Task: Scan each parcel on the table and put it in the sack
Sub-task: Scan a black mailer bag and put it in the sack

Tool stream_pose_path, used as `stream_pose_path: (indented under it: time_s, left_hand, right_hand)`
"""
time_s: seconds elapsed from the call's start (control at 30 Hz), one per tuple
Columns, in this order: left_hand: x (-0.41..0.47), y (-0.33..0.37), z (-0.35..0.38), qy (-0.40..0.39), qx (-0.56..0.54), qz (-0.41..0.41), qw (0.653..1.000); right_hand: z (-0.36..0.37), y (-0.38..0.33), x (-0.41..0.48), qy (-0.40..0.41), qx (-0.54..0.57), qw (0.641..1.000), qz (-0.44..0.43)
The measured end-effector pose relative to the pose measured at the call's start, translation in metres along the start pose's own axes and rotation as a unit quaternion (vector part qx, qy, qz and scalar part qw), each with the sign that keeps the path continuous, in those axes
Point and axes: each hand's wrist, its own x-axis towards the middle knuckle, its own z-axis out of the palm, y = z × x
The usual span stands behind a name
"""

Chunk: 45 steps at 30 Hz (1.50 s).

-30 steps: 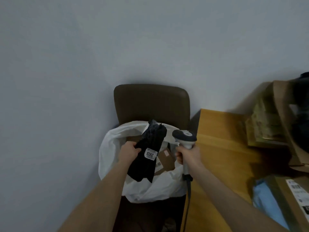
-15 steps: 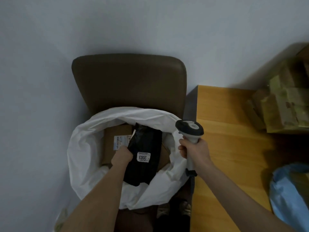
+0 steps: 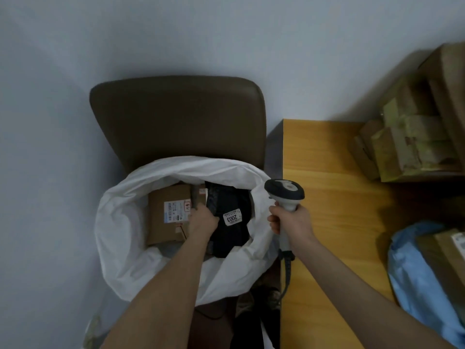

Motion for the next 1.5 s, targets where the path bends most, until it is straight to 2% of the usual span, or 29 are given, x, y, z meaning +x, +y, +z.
stream_pose_path:
  time_s: [0.13,0.27,0.47,0.67,0.9,1.0,1.17,1.3,1.4,1.5]
  left_hand:
    - [-0.033,0.039,-0.044,0.033,0.05,0.096,0.994]
    - [-0.07,0.092,-0.082,0.063,0.081,0.149,0.983]
    - [-0.132,0.176,-0.109,0.085,0.073,0.252,0.961]
    - [-0.189,0.25,-0.099,0.095,0.066,0.339,0.934]
    - [-0.258,0.332,-0.05,0.099,0.033,0.421,0.901]
    - [-0.288,0.37,-0.015,0.057,-0.033,0.408,0.911]
    - [-0.312,0.412,0.04,-0.032,-0.178,0.303,0.936]
    - [-0.31,0.425,0.064,0.01,-0.156,0.237,0.959]
    - [-0.313,0.428,0.063,0.043,-0.142,0.243,0.959]
    - [-0.313,0.422,0.031,0.053,-0.16,0.271,0.948]
  right_hand:
    - [-0.005,-0.025,-0.033,0.003,0.04,0.999,0.001]
    - [-0.019,-0.059,-0.069,-0.016,0.103,0.995,-0.009]
    - [-0.068,-0.112,-0.114,-0.014,0.189,0.981,-0.041]
    - [-0.143,-0.144,-0.139,0.038,0.178,0.978,-0.1]
    - [-0.256,-0.169,-0.141,0.086,0.181,0.969,-0.143]
    - [-0.317,-0.174,-0.129,0.108,0.185,0.966,-0.148]
    - [-0.405,-0.174,-0.106,0.115,0.196,0.961,-0.159]
    - [-0.442,-0.17,-0.091,0.093,0.21,0.961,-0.156]
    - [-0.451,-0.168,-0.085,0.07,0.213,0.963,-0.147]
    - [-0.449,-0.169,-0.083,0.047,0.221,0.963,-0.146]
